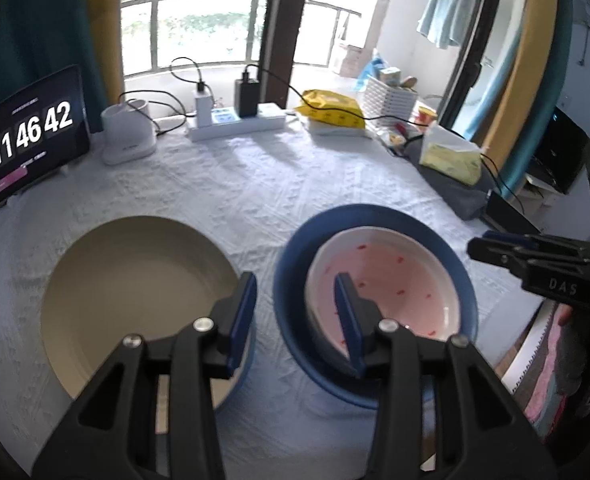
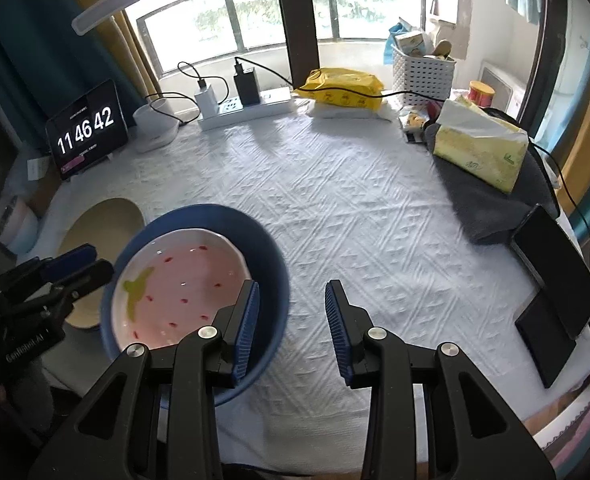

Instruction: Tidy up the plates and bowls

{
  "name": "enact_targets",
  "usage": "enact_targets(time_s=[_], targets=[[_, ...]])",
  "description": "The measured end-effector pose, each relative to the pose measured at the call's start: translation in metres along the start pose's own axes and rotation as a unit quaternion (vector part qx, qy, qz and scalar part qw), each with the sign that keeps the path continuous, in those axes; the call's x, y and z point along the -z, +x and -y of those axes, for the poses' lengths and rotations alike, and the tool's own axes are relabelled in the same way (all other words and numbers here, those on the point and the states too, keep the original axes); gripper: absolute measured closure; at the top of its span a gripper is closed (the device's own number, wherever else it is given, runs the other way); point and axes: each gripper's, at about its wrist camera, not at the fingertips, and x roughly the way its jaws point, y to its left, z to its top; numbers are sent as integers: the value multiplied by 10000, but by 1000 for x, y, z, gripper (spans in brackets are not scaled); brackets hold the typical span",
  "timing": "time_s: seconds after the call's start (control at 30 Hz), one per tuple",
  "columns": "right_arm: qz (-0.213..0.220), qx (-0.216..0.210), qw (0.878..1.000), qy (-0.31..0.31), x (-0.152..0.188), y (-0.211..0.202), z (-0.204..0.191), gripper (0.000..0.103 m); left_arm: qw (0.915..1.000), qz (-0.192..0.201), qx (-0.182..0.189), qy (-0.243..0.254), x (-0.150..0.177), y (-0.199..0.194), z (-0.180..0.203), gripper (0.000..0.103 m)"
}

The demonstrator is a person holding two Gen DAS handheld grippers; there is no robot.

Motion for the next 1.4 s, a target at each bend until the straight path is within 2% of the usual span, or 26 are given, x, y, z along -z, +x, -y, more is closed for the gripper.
enact_targets(time_s=[0.13,0.3,0.47,0.6,0.8,0.9,1.2,1.4], targets=[[62,54,10000,20,0,5,15,67,9998,-6,-170,-55,4,3,-6,60],[-44,-92,9998,165,0,20,35,67,9990,-73,-267,-346,8,10,-20,60],[-111,-328,9992,208,-1,30,40,67,9985,-124,-216,-495,12,11,-28,60],[-90,-517,9985,173,-4,32,36,67,9989,-173,-203,-397,12,13,-24,60],[-31,-544,9983,207,-5,29,34,67,9988,-351,-232,-267,16,20,-18,60],[8,-749,9968,267,-6,24,35,67,9988,-399,-202,-211,18,22,-16,60],[-150,-771,9969,88,2,33,18,67,9988,-456,-151,-110,21,24,-12,60],[-249,-609,9978,41,7,43,13,67,9989,-394,-255,47,21,23,-10,60]])
